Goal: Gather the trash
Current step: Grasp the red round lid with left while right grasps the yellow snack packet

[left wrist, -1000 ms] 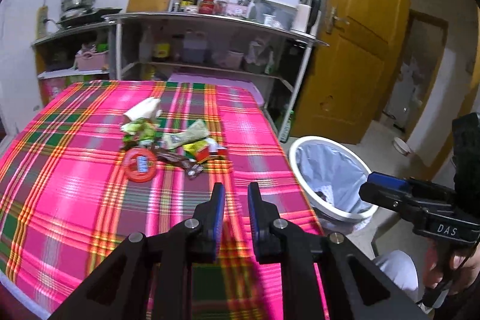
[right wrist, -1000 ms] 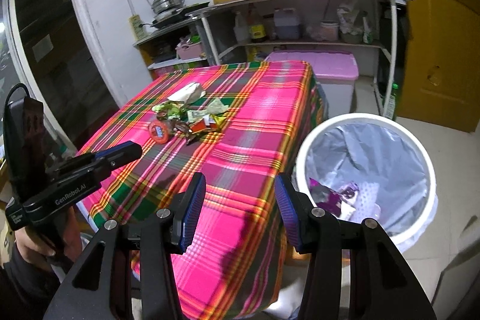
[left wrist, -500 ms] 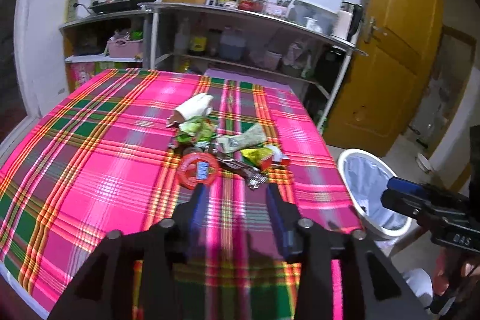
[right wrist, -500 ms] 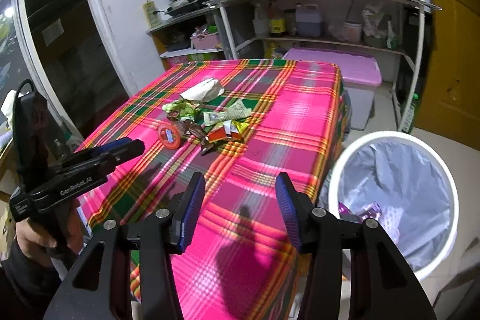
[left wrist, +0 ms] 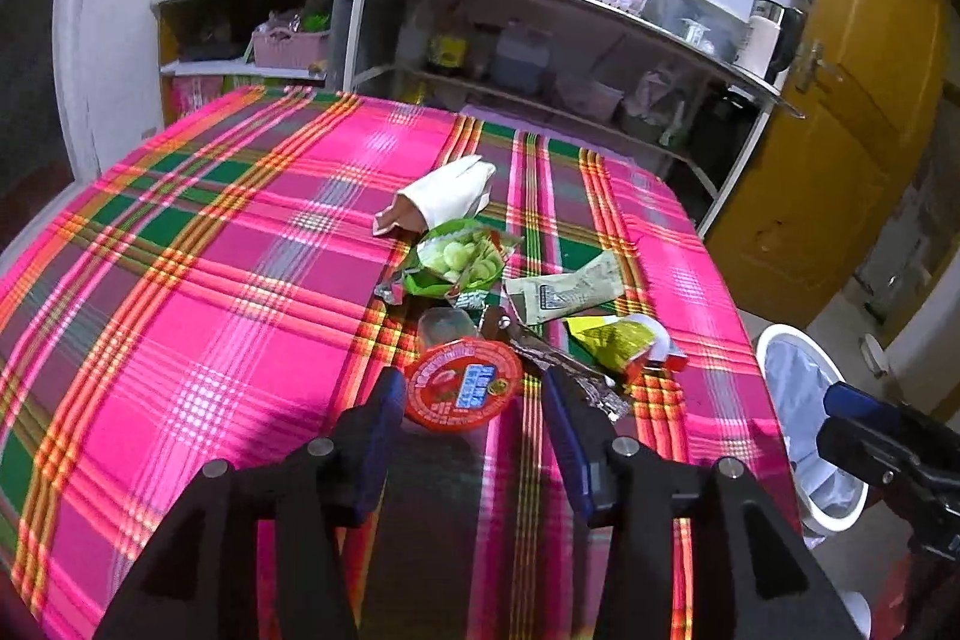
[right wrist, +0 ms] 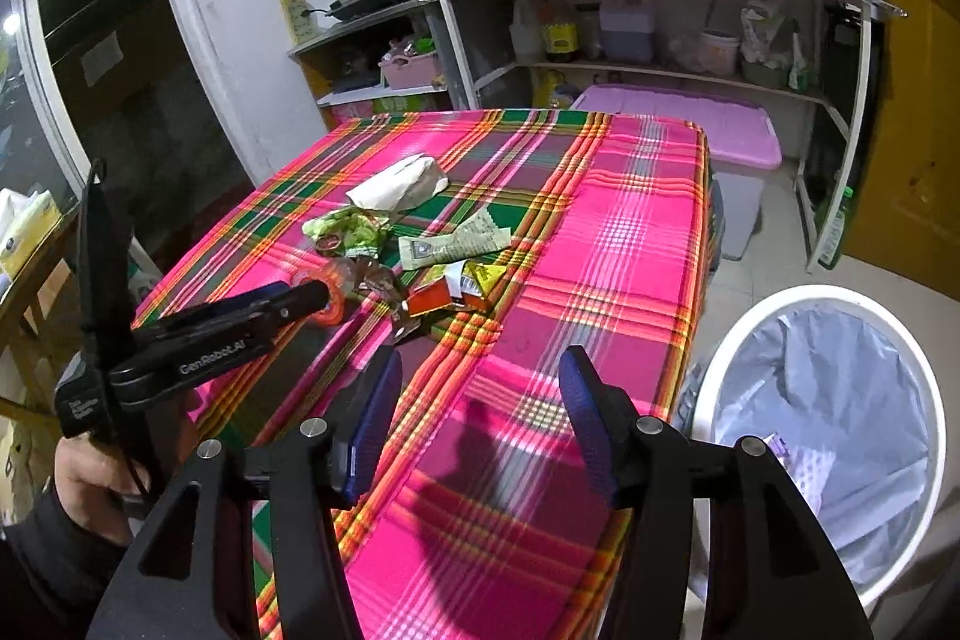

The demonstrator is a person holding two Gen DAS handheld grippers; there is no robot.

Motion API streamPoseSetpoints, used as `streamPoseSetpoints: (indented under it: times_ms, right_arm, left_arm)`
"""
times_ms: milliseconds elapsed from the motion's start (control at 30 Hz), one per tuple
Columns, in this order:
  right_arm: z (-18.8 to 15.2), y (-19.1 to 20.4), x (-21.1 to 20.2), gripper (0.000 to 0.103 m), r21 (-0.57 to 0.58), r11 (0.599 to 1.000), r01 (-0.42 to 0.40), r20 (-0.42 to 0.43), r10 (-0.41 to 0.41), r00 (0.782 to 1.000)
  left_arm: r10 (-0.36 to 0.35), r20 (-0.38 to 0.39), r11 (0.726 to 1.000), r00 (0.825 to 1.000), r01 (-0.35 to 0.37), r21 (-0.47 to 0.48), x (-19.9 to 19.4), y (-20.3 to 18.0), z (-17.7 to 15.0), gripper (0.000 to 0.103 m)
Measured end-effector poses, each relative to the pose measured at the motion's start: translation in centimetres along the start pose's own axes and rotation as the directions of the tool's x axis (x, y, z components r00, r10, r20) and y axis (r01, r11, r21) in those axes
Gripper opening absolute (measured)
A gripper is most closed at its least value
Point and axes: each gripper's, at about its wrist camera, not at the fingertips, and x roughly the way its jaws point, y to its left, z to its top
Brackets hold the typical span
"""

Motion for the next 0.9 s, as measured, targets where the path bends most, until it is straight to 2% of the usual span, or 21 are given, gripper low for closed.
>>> streamPoseSetpoints:
  times_ms: [200,400,567,900]
  right_arm:
    - [0.8,0.3,1.7,0.055,-0.011,1.0,-0.001,-0.022,0.001,1.0]
    - [2.2,1.4,3.7,0.055,-0.042,0.999,-0.007,-0.036,0.005,0.999]
    - [3.4,2.0,6.2,0.055,-0.057,0.998,0.003,-0.063,-0.007,0.998]
    - [4.0,2.6,10.6,0.055,-0.059,0.998,0.004,-0.142,-0.013,0.99]
  left_arm:
    - [0.01,-0.03,0.999,0.999,-0.011,-0.041,1.6,0.6,0.0,0.047]
    - [-0.012,-0.043,0.997,0.999,0.008,-0.08,1.9,1.2,0.0,0.045]
    - [-0.047,-0.027,0.996,0.999,0.045,-0.083,1.6,1.3,0.0,0.045]
    - [-0.059,0.004,0.994,0.998,0.059,-0.089,-0.1,2.3,-0.6,0.044]
